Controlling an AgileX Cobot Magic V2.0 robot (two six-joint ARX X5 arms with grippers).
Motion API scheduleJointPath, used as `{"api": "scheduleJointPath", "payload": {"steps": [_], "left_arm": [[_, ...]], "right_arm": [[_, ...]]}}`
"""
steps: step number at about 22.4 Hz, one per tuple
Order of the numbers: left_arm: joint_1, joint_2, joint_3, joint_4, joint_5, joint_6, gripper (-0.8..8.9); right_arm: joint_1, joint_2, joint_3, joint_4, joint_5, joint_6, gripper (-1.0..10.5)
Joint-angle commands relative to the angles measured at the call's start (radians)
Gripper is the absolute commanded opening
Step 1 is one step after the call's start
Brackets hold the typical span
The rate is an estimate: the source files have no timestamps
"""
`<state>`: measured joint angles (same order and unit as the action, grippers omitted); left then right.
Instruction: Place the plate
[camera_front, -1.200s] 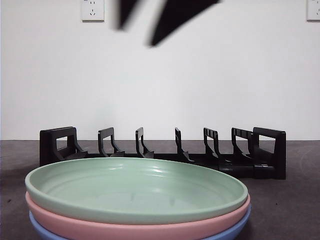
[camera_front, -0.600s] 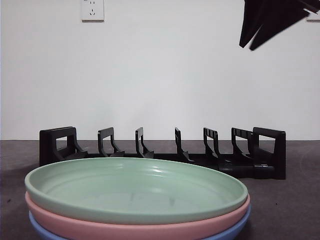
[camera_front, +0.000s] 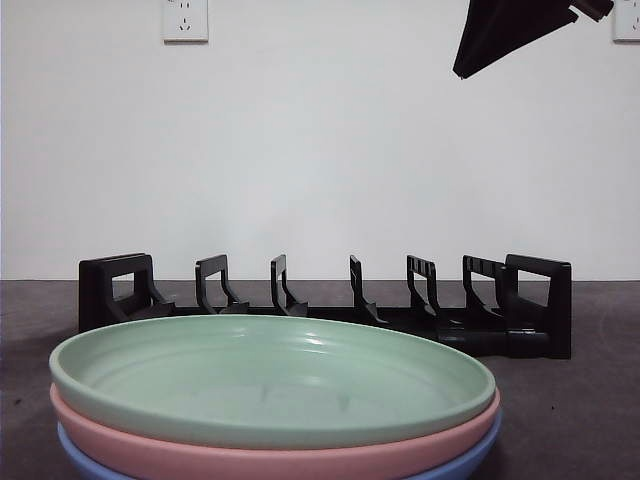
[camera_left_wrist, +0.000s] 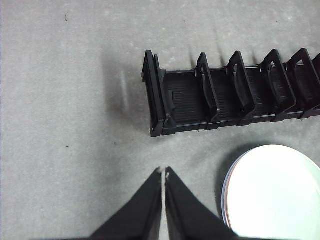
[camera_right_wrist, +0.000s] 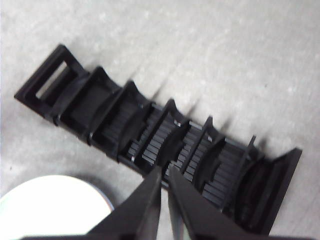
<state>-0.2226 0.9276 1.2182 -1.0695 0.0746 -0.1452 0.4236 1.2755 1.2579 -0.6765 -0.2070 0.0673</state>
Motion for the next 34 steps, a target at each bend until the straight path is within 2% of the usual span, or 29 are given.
{"api": "scheduleJointPath", "payload": {"steps": [1, 2, 3, 5, 7, 9, 12, 16, 21, 34], "left_arm": [[0.0, 0.005, 0.014, 0.021, 0.0, 0.03, 0.07], [0.0, -0.011, -0.018, 0.082, 0.0, 0.023, 0.07], [0.0, -0.049, -0.1, 0.216, 0.001, 0.029, 0.07], [0.004, -0.169, -0.365, 0.583, 0.0, 0.077, 0.07], [0.032, -0.331, -0.639, 0.861, 0.0, 0.109, 0.07], [0.08, -0.514, -0.848, 0.985, -0.029, 0.114, 0.07], [0.138, -0.766, -1.05, 0.96, -0.098, 0.095, 0.07], [0.158, -0.915, -1.204, 0.977, -0.122, 0.07, 0.07], [0.16, -0.925, -1.206, 0.882, -0.119, 0.054, 0.07], [0.16, -0.924, -1.204, 0.882, -0.119, 0.054, 0.07]], "right_arm": [[0.005, 0.011, 0.017, 0.024, -0.003, -0.001, 0.2], [0.005, 0.011, 0.017, 0.034, -0.002, -0.001, 0.2], [0.005, 0.011, 0.017, 0.046, -0.003, -0.001, 0.2], [0.005, 0.011, 0.017, 0.064, -0.002, -0.001, 0.2], [0.005, 0.011, 0.017, 0.077, -0.002, -0.001, 0.2], [0.005, 0.011, 0.017, 0.087, -0.003, -0.001, 0.2], [0.005, 0.011, 0.017, 0.123, -0.003, -0.001, 0.2], [0.005, 0.011, 0.017, 0.143, -0.003, -0.001, 0.2], [0.005, 0.011, 0.018, 0.177, -0.003, -0.001, 0.2], [0.004, 0.011, 0.018, 0.183, 0.0, -0.003, 0.2]]}}
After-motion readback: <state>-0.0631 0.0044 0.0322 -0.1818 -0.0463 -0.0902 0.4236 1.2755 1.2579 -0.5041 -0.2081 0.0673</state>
